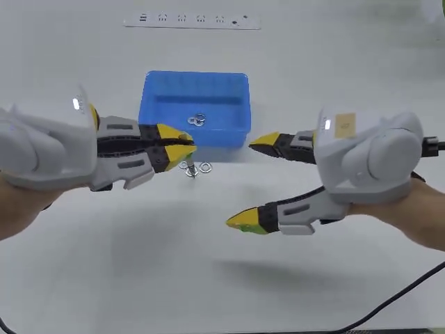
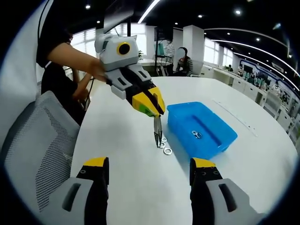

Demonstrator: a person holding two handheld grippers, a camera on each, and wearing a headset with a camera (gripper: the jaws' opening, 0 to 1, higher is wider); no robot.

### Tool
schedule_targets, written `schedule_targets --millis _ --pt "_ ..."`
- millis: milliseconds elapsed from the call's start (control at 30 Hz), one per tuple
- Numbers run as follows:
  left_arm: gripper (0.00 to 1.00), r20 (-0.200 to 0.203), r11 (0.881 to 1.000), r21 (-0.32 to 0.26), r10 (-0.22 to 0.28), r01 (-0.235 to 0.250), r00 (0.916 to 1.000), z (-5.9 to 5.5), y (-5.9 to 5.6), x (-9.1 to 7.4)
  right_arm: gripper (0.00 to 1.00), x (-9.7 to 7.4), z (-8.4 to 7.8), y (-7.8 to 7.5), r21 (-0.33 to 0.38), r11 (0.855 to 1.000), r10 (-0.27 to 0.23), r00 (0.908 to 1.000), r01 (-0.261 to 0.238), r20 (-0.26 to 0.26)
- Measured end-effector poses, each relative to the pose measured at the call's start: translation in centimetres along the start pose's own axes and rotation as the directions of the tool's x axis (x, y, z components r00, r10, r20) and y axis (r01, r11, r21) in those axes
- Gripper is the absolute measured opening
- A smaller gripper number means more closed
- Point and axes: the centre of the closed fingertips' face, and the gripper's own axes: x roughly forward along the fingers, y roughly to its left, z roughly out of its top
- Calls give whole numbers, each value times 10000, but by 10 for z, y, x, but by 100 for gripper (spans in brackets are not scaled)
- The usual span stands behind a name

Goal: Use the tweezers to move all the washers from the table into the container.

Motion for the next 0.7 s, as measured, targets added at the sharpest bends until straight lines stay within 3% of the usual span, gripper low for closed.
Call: schedule_targets --millis 400,567,700 --pt "6 -143 9996 -281 -16 12 9999 -2 4 -1 67 9 -1 -7 151 9998 119 9999 -118 -45" --pt "6 -282 9985 -117 -536 533 9982 -2 -7 0 62 25 2 -8 137 9981 603 9981 -602 -113" --pt "6 -342 9984 -101 -562 559 9978 -3 -8 1 59 39 9 -9 -289 9950 945 9950 -954 -315"
